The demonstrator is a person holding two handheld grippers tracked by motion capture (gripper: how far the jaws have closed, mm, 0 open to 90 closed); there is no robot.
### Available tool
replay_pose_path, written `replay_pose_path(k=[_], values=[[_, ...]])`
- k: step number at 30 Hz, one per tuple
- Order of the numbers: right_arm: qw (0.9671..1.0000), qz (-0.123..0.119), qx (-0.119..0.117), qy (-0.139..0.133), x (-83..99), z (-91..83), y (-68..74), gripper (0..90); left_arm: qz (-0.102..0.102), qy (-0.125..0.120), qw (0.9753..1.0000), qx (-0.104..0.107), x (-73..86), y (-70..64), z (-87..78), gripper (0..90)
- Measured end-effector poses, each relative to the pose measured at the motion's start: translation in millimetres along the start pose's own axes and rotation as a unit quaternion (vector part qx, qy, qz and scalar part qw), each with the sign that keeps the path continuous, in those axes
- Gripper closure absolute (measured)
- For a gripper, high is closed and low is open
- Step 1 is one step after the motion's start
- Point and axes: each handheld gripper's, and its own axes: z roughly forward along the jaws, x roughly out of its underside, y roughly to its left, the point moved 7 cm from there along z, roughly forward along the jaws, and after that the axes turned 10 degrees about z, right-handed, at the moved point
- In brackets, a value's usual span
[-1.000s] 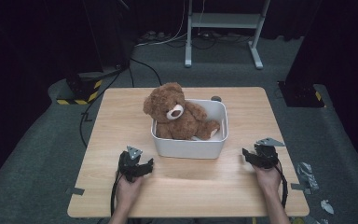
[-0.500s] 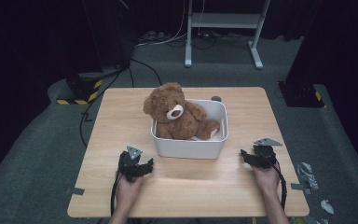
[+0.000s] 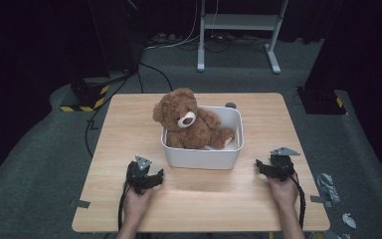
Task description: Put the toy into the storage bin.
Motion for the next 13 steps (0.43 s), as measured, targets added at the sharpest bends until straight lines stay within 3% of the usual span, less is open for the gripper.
replay_pose_path(k=[3, 13], values=[[0.9999, -0.001, 0.004, -0.011, -0.8, 1.2, -0.4, 32.4, 0.0, 0.0, 1.0, 0.0, -0.1, 0.0, 0.2, 24.9], [1.0, -0.001, 0.0, -0.001, 0.0, 0.0, -0.3, 32.4, -0.002, 0.0, 1.0, -0.001, 0.0, -0.2, 0.0, 24.7]])
